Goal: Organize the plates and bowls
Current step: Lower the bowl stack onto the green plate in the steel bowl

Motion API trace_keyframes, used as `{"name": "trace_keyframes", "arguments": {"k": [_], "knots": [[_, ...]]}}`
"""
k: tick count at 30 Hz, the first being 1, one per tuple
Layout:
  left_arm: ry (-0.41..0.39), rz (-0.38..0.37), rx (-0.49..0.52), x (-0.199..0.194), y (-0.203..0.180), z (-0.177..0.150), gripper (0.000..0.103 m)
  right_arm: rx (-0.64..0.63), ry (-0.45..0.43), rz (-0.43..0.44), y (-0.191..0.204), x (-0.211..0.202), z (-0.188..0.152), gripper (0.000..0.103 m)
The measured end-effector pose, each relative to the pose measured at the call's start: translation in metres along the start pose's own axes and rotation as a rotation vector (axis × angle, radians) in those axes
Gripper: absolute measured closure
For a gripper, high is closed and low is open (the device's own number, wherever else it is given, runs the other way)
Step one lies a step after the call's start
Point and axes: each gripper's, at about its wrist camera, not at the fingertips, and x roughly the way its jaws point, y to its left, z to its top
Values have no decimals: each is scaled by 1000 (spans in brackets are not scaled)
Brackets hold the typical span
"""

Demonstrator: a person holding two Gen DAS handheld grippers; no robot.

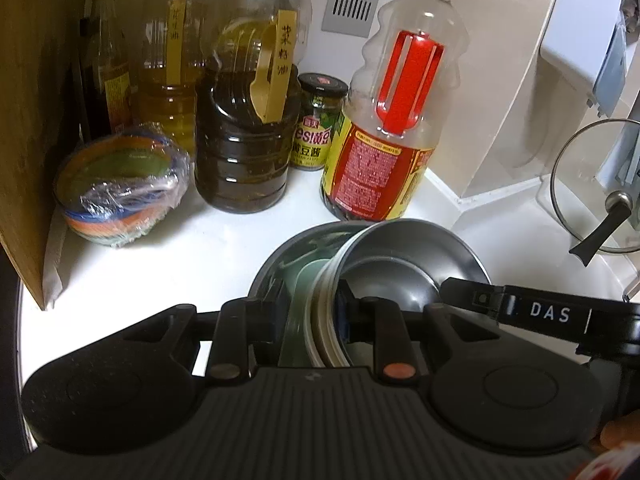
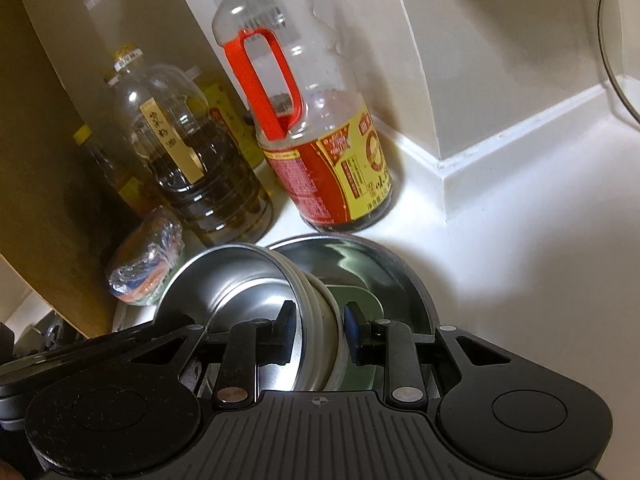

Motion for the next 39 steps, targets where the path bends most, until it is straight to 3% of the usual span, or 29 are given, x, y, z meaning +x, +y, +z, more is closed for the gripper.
{"name": "trace_keyframes", "arguments": {"k": [10, 13, 15, 18, 27, 39], "knots": [[0, -35, 12, -6, 4, -2, 82, 15, -47, 79, -3, -14, 1, 80], [3, -52, 14, -6, 3, -2, 86, 30, -43, 79, -8, -14, 1, 89], [5, -64, 21, -6, 2, -2, 93, 44, -40, 86, -9, -14, 2, 89], [10, -68, 34, -5, -1, 0, 95, 60, -33, 85, -10, -14, 3, 89], [76, -93, 17, 1, 4, 15, 94, 195, 80, 75, -20, -8, 20, 89], [105, -87, 60, 3, -1, 20, 94, 232, 167, 44, -21, 2, 35, 89]]}}
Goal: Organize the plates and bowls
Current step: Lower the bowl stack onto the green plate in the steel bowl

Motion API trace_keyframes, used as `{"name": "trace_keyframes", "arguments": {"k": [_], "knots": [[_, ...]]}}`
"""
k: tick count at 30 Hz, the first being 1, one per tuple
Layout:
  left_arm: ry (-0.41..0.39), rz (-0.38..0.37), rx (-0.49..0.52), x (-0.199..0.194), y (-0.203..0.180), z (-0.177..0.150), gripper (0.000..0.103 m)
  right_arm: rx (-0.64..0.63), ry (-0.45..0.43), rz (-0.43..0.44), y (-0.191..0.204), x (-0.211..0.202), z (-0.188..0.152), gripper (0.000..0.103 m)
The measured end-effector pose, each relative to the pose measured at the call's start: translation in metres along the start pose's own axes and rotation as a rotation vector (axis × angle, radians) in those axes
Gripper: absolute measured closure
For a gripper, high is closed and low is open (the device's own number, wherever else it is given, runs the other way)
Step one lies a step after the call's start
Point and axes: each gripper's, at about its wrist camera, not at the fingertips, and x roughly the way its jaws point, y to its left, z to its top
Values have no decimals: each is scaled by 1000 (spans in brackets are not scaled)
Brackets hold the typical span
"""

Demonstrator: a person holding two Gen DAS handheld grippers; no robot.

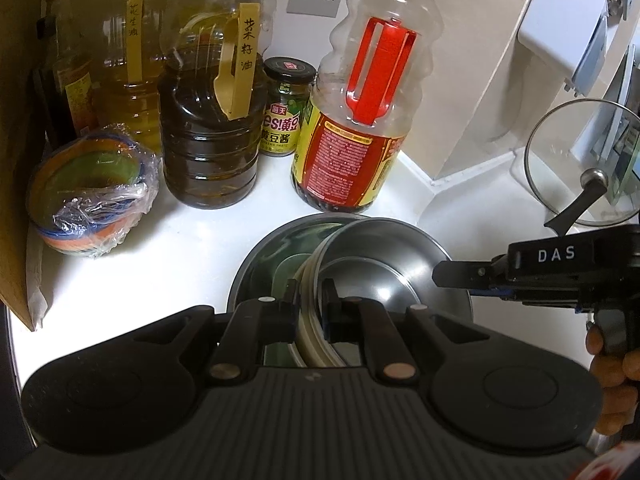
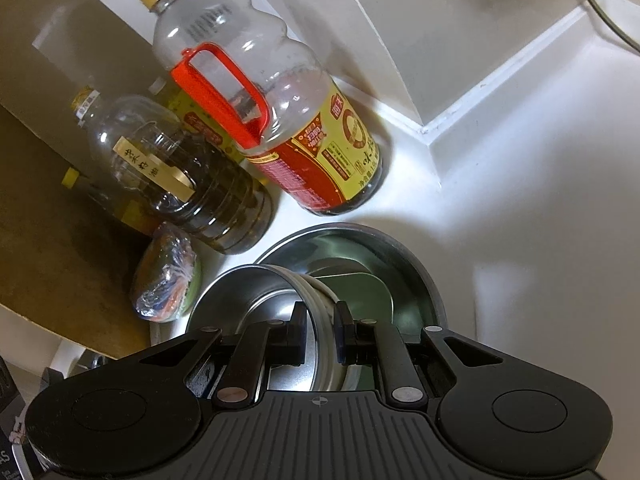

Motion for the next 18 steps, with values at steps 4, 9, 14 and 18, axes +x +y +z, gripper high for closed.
{"name": "trace_keyframes", "arguments": {"k": [4, 9, 14, 18], "knots": [[-4, 4, 8, 0, -1, -1, 94, 1, -7, 0, 0, 0, -1, 89], [-6, 6, 17, 1, -2, 0, 93, 9, -15, 3, -2, 0, -2, 89], [-7, 6, 25, 1, -2, 0, 93, 13, -24, 2, -3, -1, -3, 89], [-9, 5, 31, 1, -2, 0, 93, 16, -32, -1, -2, -1, -5, 89]]}}
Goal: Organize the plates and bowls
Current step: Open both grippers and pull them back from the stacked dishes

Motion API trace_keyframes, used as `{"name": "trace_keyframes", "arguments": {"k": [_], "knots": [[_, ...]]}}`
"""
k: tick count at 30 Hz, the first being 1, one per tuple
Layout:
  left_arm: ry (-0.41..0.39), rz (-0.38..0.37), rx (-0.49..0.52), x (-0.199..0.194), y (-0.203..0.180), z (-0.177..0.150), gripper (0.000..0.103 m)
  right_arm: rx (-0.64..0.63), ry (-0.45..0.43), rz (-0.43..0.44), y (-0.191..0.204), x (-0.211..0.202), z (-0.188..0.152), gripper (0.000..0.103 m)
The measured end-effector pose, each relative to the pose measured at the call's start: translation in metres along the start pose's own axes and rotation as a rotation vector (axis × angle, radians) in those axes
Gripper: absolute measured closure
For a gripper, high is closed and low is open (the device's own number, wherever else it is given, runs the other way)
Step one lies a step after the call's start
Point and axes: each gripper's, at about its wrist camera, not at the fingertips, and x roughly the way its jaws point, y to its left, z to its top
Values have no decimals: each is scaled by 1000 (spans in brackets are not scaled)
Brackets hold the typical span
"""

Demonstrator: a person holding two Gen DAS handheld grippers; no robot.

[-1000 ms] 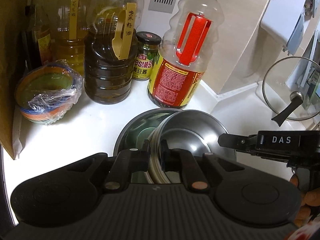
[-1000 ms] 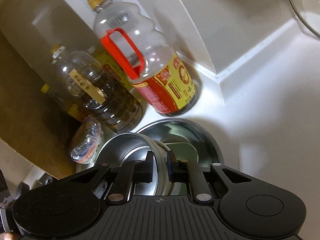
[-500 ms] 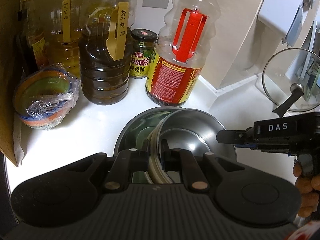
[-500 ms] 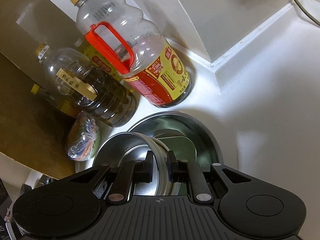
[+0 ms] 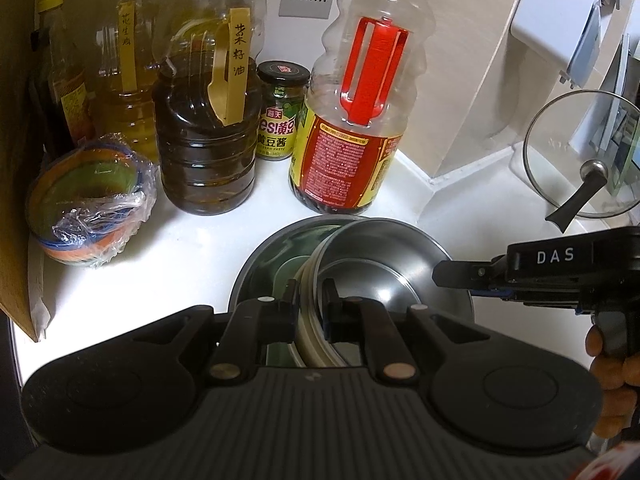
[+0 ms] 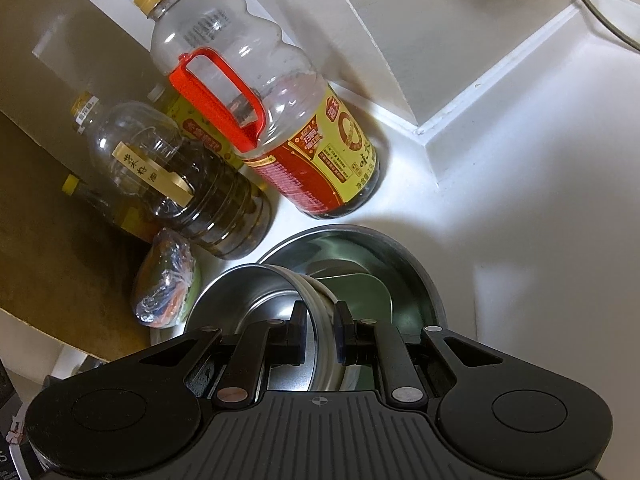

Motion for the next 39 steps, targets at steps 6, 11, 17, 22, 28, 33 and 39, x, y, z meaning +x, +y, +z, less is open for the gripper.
{"name": "trace_keyframes", "arguments": {"k": [6, 11, 17, 22, 28, 33, 39], "knots": [[-1, -2, 7, 0, 0, -1, 93, -3, -11, -3, 1, 0, -2, 89], [-39, 6, 29, -5, -2, -1, 93, -55, -34, -22, 7, -2, -6, 88], [-129, 8, 59, -28, -4, 1, 93, -83, -171, 6, 11, -28, -19, 45], [-182, 9, 80, -53, -8, -10, 92, -99, -256, 6, 11, -54, -41, 44], [-191, 9, 70, -82, -16, -38, 89, -155, -307, -8, 10, -79, -80, 44], [-156, 13, 54, -98, -30, -73, 88, -161, -260, -9, -1, -94, -113, 44], [-108, 34, 27, -109, -53, -113, 86, -186, -197, -23, -15, -113, -151, 44]]}}
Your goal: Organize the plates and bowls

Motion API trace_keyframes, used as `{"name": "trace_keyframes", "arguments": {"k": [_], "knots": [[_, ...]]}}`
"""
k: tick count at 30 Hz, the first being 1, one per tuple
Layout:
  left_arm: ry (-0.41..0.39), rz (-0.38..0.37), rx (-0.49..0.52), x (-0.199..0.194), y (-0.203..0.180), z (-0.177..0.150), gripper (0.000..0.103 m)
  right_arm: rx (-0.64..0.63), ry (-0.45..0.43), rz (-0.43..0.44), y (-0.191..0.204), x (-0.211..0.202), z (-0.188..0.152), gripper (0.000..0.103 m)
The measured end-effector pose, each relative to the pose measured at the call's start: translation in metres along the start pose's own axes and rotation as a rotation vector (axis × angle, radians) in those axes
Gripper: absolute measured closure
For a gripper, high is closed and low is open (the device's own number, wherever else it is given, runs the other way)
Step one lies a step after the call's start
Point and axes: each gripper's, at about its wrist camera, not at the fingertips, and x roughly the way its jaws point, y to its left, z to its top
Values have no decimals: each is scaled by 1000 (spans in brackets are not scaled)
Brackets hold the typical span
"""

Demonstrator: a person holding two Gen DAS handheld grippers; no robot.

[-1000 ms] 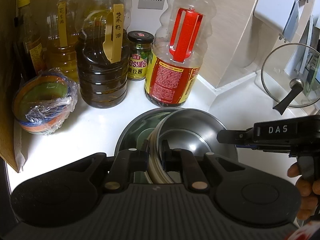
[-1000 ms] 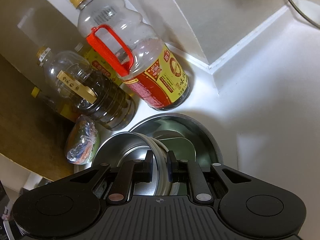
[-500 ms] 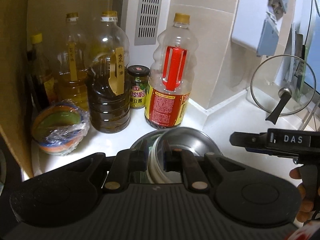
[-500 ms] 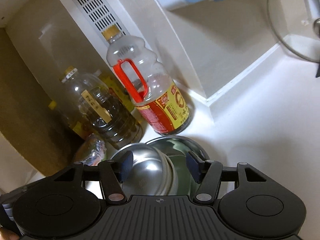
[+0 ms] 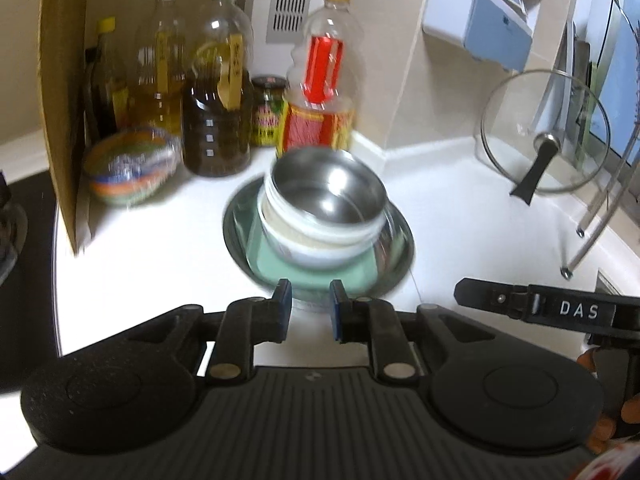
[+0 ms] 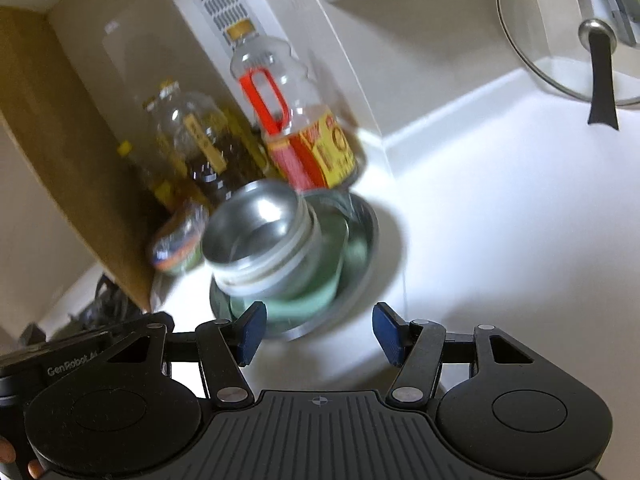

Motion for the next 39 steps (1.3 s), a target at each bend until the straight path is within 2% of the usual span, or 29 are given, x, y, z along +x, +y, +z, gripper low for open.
{"name": "trace_keyframes", "arguments": {"k": [6, 19, 29, 39], "knots": [[17, 14, -15, -23, -26, -35, 86, -49, 31, 5, -6, -23, -28, 44], [24, 44, -29, -73, -66, -96, 86, -161, 28, 15, -11, -77, -82, 44], [37, 38, -6, -95, -82, -120, 86, -188, 44, 9, -12, -99, -104, 44], [58, 29, 7, -98, -83, -128, 86, -188, 63, 2, -10, -105, -115, 44]]}}
